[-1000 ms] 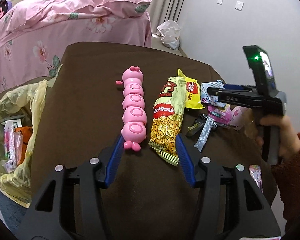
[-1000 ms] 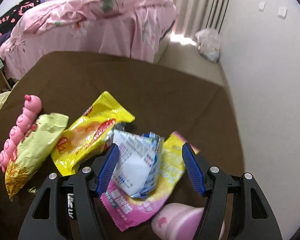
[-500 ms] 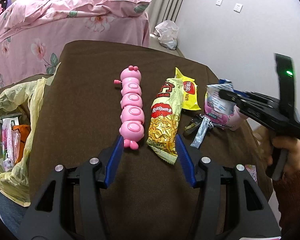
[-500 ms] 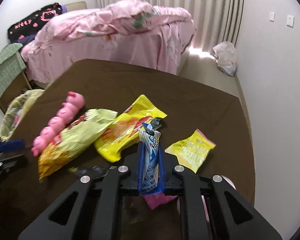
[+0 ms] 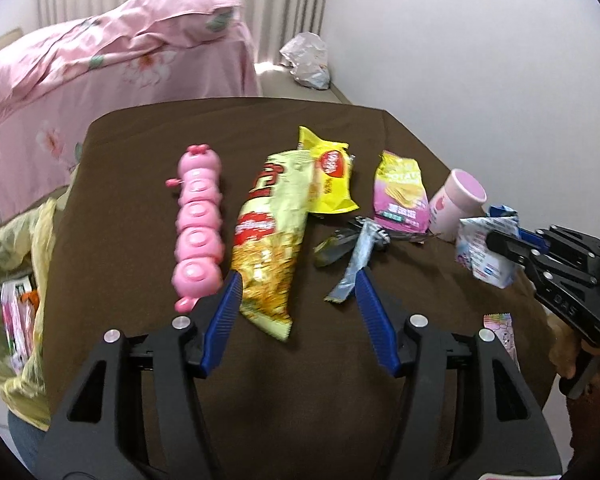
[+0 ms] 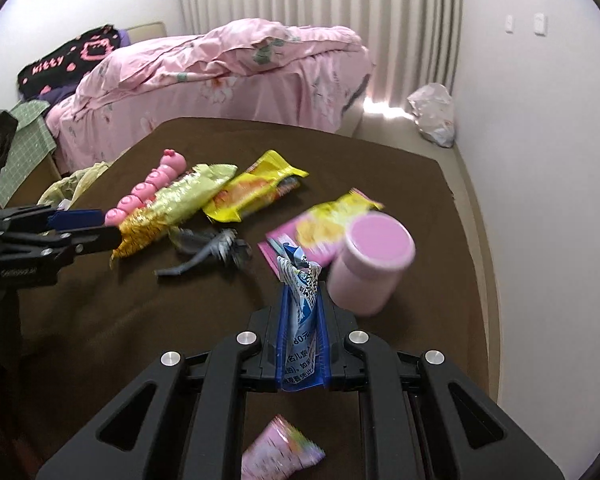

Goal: Collect trash
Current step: 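Grasp the pink potato chips bag with the left gripper while the right gripper holds the blue packet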

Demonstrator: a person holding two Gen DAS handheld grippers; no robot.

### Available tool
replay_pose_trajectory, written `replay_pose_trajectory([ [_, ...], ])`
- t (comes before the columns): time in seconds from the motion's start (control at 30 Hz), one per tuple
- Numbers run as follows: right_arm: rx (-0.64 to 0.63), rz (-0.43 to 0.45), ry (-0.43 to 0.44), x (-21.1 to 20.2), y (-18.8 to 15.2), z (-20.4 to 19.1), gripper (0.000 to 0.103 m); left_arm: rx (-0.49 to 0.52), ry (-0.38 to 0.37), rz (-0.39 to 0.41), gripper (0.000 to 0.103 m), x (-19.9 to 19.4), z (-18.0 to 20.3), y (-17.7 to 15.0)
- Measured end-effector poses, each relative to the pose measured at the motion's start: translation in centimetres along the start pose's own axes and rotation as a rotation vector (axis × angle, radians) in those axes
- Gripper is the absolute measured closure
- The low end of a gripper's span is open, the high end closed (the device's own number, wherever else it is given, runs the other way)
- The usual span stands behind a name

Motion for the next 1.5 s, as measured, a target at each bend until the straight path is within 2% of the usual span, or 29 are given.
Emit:
replay_pose_trajectory([
  [0.33,0.109,0.025,-0.027,-1.2,-2.9,3.8,0.090,0.111,-0.008,-0.029,0.047,2.1,4.4,0.5],
  [0.6,0.169,0.050,-0.035,-2.0,-4.4,5.7,0.090,0.151,-0.017,-0.037,0.047,3.3,6.3,1.1],
  [0.7,0.182,0.059,-0.036,-2.2,-4.6,6.2,0.090,0.165,-0.128,0.028,0.046,3.0,7.5,2.5],
  [0.8,0.193,0.073,-0.036,-2.5,-4.8,6.5,0.090,0.209,-0.180,0.075,0.040,3.4,8.7,4.2],
  [0.9,0.202,0.082,-0.031,-2.8,-5.1,6.7,0.090,0.223,-0.190,0.019,0.040,6.3,9.5,5.6],
  [1.07,0.208,0.085,-0.011,-2.8,-5.3,6.7,0.090,0.150,-0.215,-0.159,0.040,11.5,10.0,5.9],
  [1.1,0.207,0.082,-0.009,-2.6,-5.3,6.7,0.090,0.152,-0.206,-0.172,0.040,12.0,10.3,5.9],
  [1.17,0.200,0.076,-0.011,-2.3,-5.4,6.7,0.090,0.210,-0.148,-0.143,0.042,12.1,11.2,5.6],
  [1.2,0.195,0.077,-0.012,-2.2,-5.4,6.6,0.090,0.244,-0.118,-0.130,0.055,12.0,11.6,5.4],
  [1.27,0.193,0.081,-0.008,-2.3,-5.4,6.5,0.090,0.284,-0.077,-0.110,0.060,11.8,12.0,4.9],
  [1.5,0.212,0.089,-0.004,-2.7,-5.5,7.1,0.090,0.265,-0.048,-0.073,0.062,8.9,11.1,3.2],
])
Point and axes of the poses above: each gripper's, at about its wrist camera, not at the fingertips, and x roughly the way its jaws point, z to its right, y to its top, the point moved 6 cm from there along x, roughly the way its jaws point, and after that the axes turned 8 degrees about y, right-handed, at the moved point
